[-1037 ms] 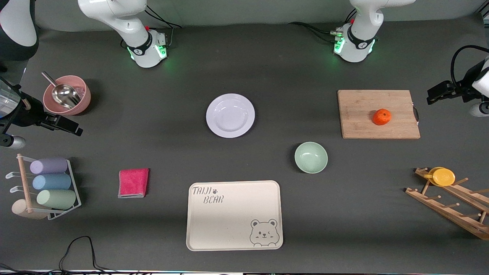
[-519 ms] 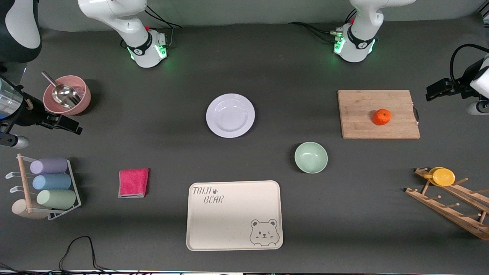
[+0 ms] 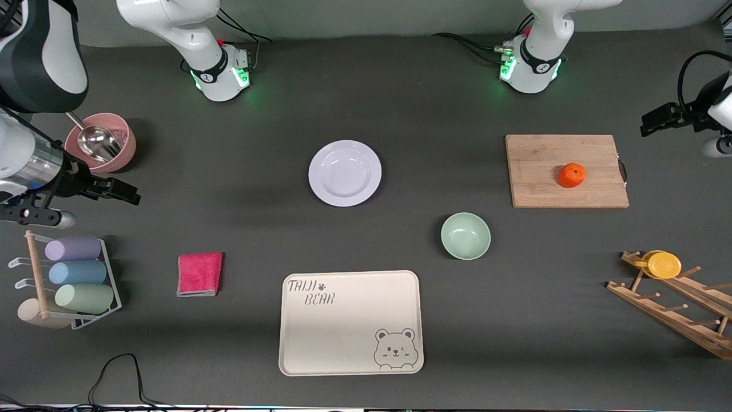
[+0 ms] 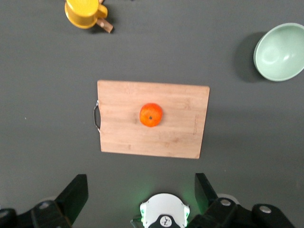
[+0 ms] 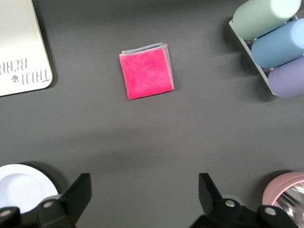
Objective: Place orange and plate with both arms
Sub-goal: 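Move the left gripper toward the orange on the cutting board, then lower the left gripper and close it around the orange, then lift the orange off the cutting board with the left gripper, then carry the orange over the white plate with the left gripper, then lower the orange onto the plate and open the left gripper, then withdraw the left gripper while the right gripper grasps the plate rim, then carry the plate with the orange onto the bear placemat, right gripper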
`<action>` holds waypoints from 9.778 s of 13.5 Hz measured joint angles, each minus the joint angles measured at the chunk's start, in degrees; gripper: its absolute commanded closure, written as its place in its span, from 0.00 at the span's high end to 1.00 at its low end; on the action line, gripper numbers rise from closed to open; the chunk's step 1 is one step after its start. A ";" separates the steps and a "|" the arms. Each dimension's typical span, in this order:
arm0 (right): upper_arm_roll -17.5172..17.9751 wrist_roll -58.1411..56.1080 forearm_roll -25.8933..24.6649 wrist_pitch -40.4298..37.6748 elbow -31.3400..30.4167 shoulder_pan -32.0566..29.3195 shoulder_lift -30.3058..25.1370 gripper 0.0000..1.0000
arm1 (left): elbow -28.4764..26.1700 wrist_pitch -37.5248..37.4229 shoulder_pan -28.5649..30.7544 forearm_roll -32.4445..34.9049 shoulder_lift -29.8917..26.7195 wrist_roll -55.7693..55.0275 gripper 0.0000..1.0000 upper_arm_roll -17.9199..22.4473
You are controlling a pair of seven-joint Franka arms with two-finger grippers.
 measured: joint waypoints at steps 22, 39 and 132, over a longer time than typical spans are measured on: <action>-1.69 -17.29 46.36 0.30 -13.66 2.80 5.47 1.00 | -46.10 58.96 3.49 1.97 9.65 1.43 1.00 1.54; -2.52 -31.80 50.89 -1.79 -24.79 2.97 6.05 1.00 | -50.27 67.20 3.49 1.44 10.68 -1.78 0.49 1.48; -2.31 -71.01 96.43 14.74 -39.97 23.04 19.46 0.00 | 6.07 3.58 -2.07 1.69 12.59 -0.49 1.00 -0.18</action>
